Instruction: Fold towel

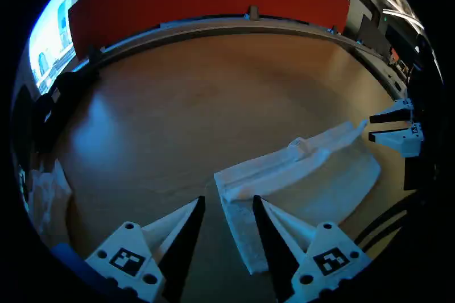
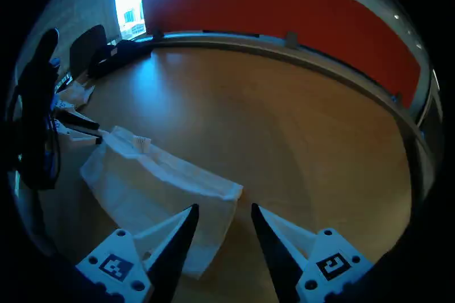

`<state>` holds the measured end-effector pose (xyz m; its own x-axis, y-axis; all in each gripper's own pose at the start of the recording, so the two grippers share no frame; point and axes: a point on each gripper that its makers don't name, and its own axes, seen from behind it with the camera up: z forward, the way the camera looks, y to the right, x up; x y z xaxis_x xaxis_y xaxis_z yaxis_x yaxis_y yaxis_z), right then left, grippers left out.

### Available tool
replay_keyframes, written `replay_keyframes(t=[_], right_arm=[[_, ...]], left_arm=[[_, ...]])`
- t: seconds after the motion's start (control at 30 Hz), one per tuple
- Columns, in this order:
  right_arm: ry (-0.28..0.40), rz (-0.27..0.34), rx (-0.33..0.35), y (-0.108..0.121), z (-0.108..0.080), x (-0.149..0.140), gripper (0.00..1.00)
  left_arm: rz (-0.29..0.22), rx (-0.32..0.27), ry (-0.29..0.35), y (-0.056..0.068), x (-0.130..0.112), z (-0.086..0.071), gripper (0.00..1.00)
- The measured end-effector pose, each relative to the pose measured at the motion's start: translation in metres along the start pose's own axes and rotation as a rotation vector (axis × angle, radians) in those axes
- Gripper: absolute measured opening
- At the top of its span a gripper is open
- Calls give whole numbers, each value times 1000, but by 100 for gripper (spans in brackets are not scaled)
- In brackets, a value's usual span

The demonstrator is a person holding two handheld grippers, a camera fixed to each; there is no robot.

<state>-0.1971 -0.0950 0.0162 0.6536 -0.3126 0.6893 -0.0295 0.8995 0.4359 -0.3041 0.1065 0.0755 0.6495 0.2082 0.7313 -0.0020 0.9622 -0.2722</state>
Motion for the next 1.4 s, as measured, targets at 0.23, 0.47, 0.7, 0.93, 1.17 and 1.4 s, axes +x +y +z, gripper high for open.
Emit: replay_keyframes(t=[0.23,0.47,0.7,0.93,1.17,1.4], right_arm=[[11,-3,-3,1,-2,2,92],[14,-4,-2,1,-6,0,93],[11,-8,3,-1,-14,-7,93],[18,-4,4,-4,-29,-16,93],[35,3,-3,-5,-44,-23,93],[34,-2,-2,-6,-51,-32,93]], left_arm=[[6,18,13,-5,2,-4,87],[9,26,13,-5,0,-7,94],[7,27,25,-3,-2,-15,94],[-2,43,28,-5,-14,-29,94],[-25,51,35,-3,-29,-43,94],[-49,58,39,-3,-40,-50,94]])
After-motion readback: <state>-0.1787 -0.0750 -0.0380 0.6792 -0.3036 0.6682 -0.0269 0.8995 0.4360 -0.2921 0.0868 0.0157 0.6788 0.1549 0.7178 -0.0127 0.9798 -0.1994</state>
